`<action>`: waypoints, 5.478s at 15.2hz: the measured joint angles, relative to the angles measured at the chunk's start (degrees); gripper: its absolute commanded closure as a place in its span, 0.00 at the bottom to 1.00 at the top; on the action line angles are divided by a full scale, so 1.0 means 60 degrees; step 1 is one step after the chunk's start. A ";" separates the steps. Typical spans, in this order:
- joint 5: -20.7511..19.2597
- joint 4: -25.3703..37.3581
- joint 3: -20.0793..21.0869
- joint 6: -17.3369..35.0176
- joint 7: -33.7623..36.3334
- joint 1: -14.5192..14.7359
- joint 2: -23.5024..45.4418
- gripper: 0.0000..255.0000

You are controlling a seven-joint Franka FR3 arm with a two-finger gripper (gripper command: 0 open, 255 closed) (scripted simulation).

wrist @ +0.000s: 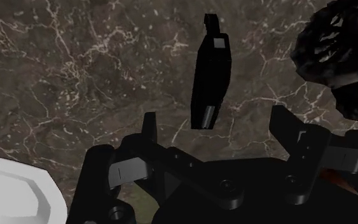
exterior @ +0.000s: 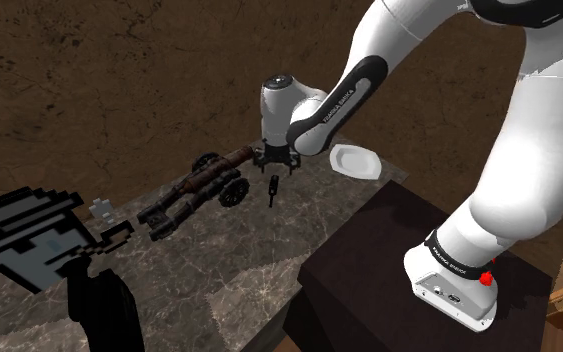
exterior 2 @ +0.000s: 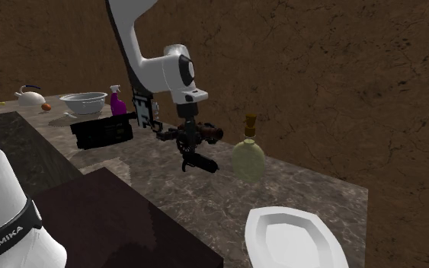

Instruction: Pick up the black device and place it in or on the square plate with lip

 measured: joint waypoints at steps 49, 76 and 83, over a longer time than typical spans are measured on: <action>-0.3953 -0.2986 0.5117 0.3629 -1.3274 -1.1822 0.3039 0.00; -0.4870 -0.2279 0.3234 0.4094 -1.3194 -0.9844 0.3331 0.00; -0.5764 -0.1894 0.0376 0.3108 -0.7889 -0.5248 0.1893 0.00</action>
